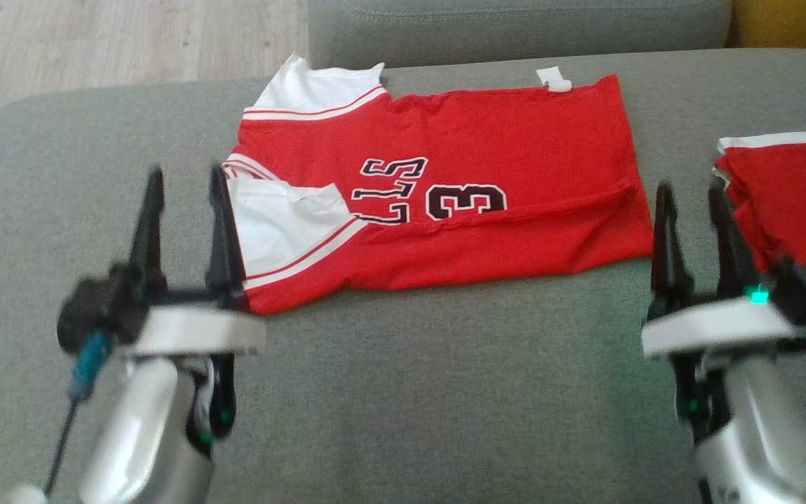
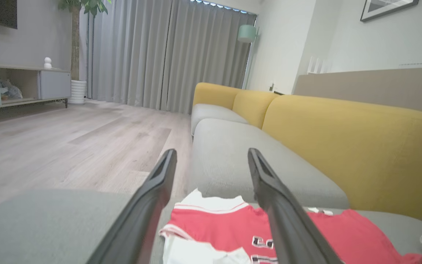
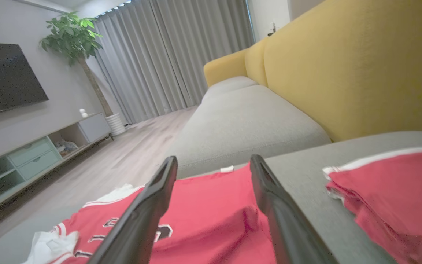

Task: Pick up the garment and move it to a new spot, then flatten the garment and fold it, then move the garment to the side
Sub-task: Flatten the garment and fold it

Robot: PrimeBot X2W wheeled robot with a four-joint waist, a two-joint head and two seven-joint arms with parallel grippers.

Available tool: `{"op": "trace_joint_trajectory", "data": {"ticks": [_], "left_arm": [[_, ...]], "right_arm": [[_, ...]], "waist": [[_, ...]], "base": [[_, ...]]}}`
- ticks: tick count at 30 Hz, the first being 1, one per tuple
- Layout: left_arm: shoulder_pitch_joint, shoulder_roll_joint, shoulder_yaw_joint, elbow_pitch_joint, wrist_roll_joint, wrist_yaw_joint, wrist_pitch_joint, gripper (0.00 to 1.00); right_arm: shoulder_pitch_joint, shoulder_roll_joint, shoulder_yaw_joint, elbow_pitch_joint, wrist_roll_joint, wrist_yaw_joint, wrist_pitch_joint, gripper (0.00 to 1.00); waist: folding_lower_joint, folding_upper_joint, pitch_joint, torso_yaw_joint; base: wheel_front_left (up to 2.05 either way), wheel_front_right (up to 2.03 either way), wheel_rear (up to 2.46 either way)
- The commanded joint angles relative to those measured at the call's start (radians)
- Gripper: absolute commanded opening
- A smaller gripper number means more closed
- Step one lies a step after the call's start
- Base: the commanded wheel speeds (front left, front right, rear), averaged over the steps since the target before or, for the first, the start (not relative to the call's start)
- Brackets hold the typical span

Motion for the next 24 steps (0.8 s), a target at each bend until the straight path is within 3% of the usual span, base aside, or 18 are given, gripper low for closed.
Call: {"op": "trace_joint_trajectory", "data": {"ticks": [1, 7, 13, 19, 24], "left_arm": [[0.0, 0.004, 0.054, -0.035, 0.022, -0.005, -0.005, 1.0], [0.105, -0.051, 0.134, -0.019, 0.075, -0.035, -0.005, 1.0], [0.099, -0.064, 0.168, 0.053, 0.124, -0.065, -0.005, 1.0], [0.041, -0.051, 0.177, 0.258, 0.142, -0.019, 0.054, 1.0], [-0.008, -0.044, 0.176, 0.361, 0.14, -0.008, 0.101, 1.0]], "right_arm": [[0.002, 0.007, 0.013, -0.053, -0.02, -0.001, -0.006, 1.0], [0.091, 0.024, 0.015, -0.1, -0.045, -0.001, -0.006, 1.0], [0.085, 0.025, 0.04, -0.117, -0.018, -0.001, -0.006, 1.0], [0.078, 0.025, 0.052, -0.126, -0.01, -0.001, -0.006, 1.0], [0.073, 0.025, 0.054, -0.127, -0.009, -0.001, -0.006, 1.0]], "waist": [[0.0002, 0.0, -0.006, -0.008], [0.0002, 0.0, -0.004, -0.032], [0.0002, 0.0, 0.01, -0.051], [0.0002, 0.0, 0.039, -0.067], [0.0002, 0.0, 0.061, -0.078]], "base": [[0.0, 0.0, 0.0], [0.0, 0.0, 0.0], [0.0, 0.0, 0.0], [0.0, 0.0, 0.0], [0.0, 0.0, 0.0]]}}
